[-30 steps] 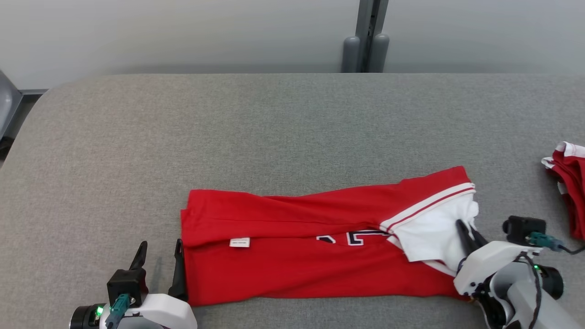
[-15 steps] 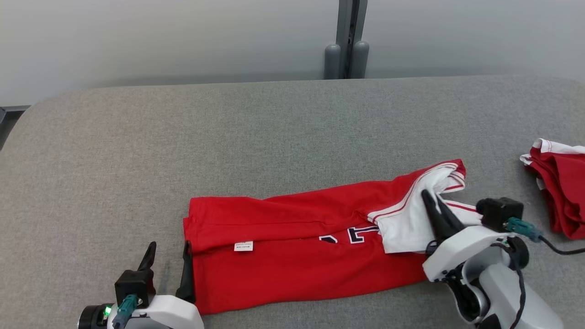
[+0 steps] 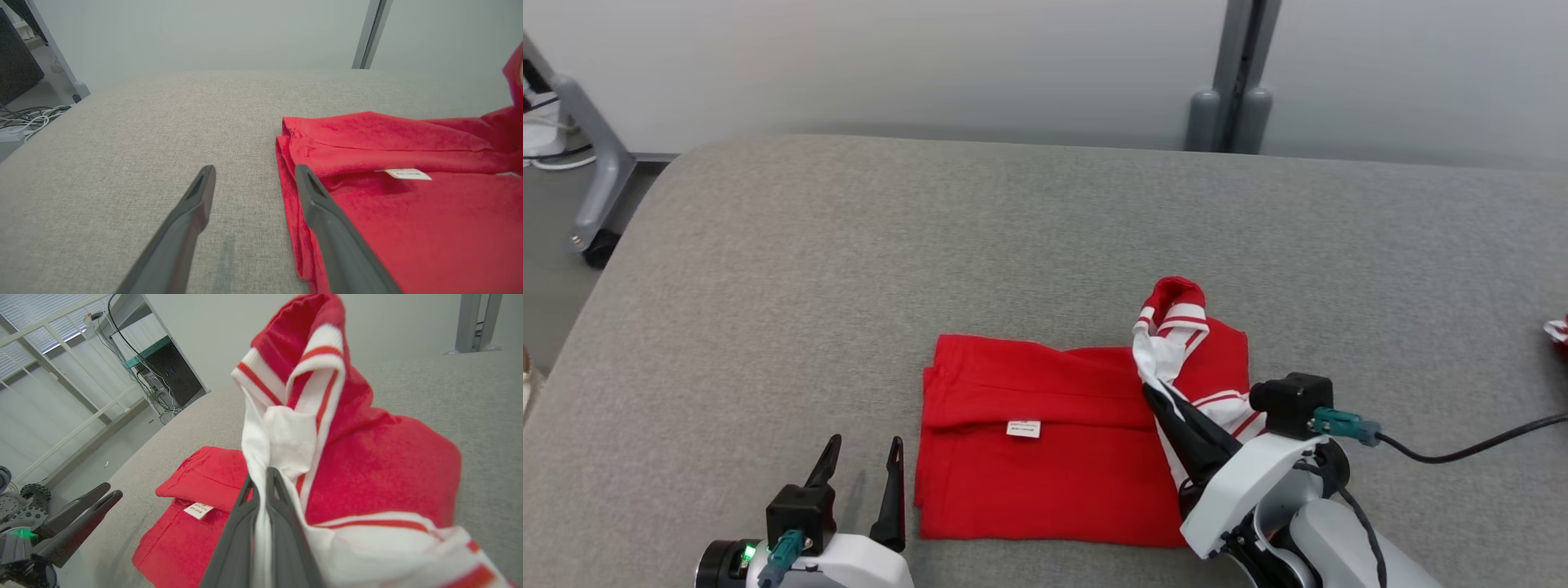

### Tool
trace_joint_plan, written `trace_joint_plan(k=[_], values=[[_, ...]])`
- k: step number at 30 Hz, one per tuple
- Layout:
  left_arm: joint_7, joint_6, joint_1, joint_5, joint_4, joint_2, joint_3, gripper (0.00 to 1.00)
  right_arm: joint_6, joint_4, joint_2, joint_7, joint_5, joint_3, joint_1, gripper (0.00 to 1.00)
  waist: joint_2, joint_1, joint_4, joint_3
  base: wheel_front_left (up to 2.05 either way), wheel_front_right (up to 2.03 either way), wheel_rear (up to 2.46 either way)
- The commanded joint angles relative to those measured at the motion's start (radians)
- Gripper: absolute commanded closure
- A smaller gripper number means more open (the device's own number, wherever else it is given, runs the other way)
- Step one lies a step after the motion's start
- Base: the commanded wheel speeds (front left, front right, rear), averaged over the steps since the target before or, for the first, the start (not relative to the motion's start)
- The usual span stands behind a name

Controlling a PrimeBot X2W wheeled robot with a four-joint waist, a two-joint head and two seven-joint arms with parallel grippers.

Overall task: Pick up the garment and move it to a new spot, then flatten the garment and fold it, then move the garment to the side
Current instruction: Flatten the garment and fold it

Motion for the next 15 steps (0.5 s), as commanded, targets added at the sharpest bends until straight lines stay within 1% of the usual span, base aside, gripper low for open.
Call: trace_joint_plan(k=[1,5,10,14,15], values=[[-0.004,-0.004,-0.014,-0.002,-0.003,0.005,-0.005,0.00,0.000,0.007,0.008,0.005,0.009,0.016,-0.007,1.00,0.0000,0.0000,0.060,0.004,0.00,0.00,0.00],[-0.004,-0.007,-0.021,0.001,-0.008,0.004,-0.029,0.00,0.000,0.032,0.029,0.003,0.022,0.047,-0.034,1.00,0.0000,0.0000,0.124,0.007,0.00,0.00,0.00],[-0.004,-0.010,-0.030,-0.005,-0.015,0.004,-0.062,0.00,0.000,0.094,0.051,-0.016,0.038,0.075,-0.075,1.00,0.0000,0.0000,0.190,0.013,0.00,0.00,0.00],[-0.004,-0.007,-0.040,-0.011,-0.018,0.004,-0.091,0.00,0.000,0.151,0.064,-0.034,0.047,0.101,-0.109,1.00,0.0000,0.0000,0.229,0.019,0.00,0.00,0.00],[-0.004,-0.007,-0.040,-0.011,-0.018,0.004,-0.091,0.00,0.000,0.151,0.064,-0.034,0.047,0.101,-0.109,1.00,0.0000,0.0000,0.229,0.019,0.00,0.00,0.00]])
